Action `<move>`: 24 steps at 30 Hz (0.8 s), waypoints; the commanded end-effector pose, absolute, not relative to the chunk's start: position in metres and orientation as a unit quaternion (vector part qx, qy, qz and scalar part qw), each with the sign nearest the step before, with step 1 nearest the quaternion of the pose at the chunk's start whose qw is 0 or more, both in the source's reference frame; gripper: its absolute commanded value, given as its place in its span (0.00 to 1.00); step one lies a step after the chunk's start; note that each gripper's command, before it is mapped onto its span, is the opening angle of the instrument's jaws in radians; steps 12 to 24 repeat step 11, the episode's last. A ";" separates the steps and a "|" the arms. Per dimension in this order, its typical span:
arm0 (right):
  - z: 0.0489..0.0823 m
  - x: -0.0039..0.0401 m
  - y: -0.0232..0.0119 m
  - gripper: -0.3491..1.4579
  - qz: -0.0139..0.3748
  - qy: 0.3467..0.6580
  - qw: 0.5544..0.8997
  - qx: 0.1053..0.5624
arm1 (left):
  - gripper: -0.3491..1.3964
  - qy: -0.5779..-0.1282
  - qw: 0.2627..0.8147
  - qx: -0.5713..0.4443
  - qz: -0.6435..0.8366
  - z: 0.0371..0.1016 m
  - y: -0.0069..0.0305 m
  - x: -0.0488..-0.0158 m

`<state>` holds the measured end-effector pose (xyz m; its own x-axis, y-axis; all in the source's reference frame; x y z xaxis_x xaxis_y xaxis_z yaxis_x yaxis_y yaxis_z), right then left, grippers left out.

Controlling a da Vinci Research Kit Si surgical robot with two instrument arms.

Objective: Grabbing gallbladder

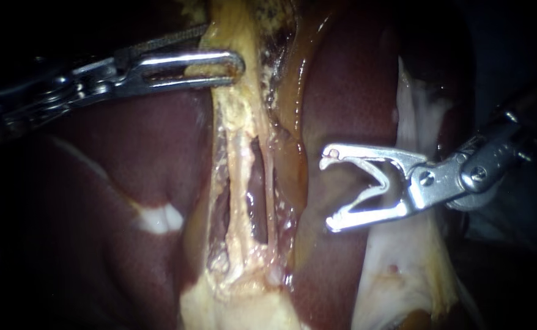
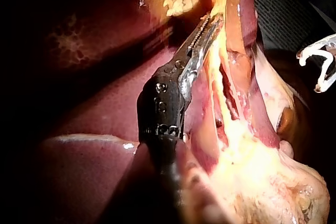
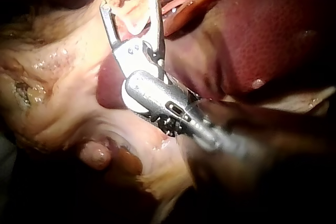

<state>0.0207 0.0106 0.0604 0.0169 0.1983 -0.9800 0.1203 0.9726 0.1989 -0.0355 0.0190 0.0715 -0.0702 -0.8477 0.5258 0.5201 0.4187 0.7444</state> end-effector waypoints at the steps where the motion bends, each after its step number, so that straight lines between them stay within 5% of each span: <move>1: 0.0604 0.0207 0.0106 0.53 0.028 0.701 0.704 0.114 | 0.00 -0.514 0.665 0.161 -0.518 0.0714 0.0190 -0.0352; 24: 0.0604 0.0207 0.0105 0.53 0.028 0.701 0.704 0.114 | 0.00 -0.500 0.671 0.164 -0.522 0.0715 0.0186 -0.0351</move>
